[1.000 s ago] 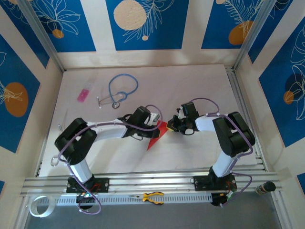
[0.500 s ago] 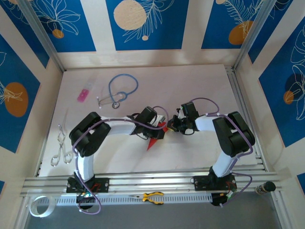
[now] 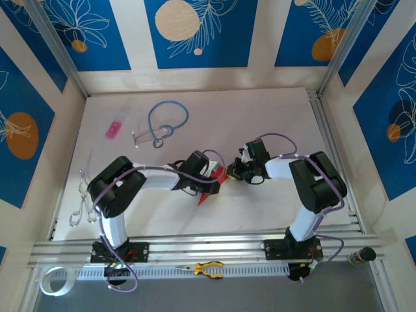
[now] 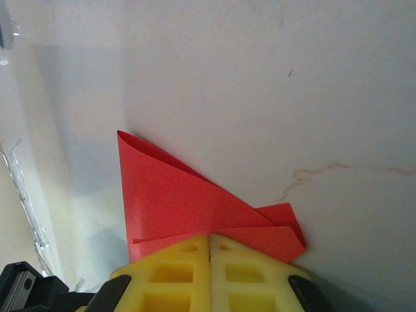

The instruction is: Fold a paper plane with a square sheet of paper (pick it up from the middle)

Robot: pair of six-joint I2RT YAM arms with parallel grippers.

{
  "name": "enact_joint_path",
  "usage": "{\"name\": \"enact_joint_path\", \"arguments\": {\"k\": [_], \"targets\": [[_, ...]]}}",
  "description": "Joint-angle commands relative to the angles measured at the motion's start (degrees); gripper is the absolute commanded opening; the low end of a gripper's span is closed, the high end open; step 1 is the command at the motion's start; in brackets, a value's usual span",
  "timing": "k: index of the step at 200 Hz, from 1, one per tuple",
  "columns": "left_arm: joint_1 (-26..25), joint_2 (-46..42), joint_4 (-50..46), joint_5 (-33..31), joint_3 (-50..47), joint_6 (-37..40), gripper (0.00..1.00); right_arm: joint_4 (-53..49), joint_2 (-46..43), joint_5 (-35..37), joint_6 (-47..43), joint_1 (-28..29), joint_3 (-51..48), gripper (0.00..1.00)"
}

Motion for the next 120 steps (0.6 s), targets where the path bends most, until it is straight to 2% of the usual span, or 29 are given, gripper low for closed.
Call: {"name": "enact_joint_path", "arguments": {"k": [1,41,82,120], "targets": [[-0.63,-1.20,-8.14,0.47,-3.61,0.37,0.10,-5.33,2.72,5.25,-1.55,-0.60,-0.84,0.00],[-0.43,-4.83,-8.57,0.95,-7.56,0.66,0.12,-5.35,2.78,5.22,-1.73,-0.61,-0.91,0.00],[0.73,-9.06,-7.54,4.08,-13.50,1.20,0.11,-5.30,2.69,5.30,-1.90,-0.56,-0.93,0.00],[0.95,-13.37,-7.75,3.82,-17.69,0.02,0.12,-5.26,2.89,5.25,-1.90,-0.60,-0.89,0.00]]}}
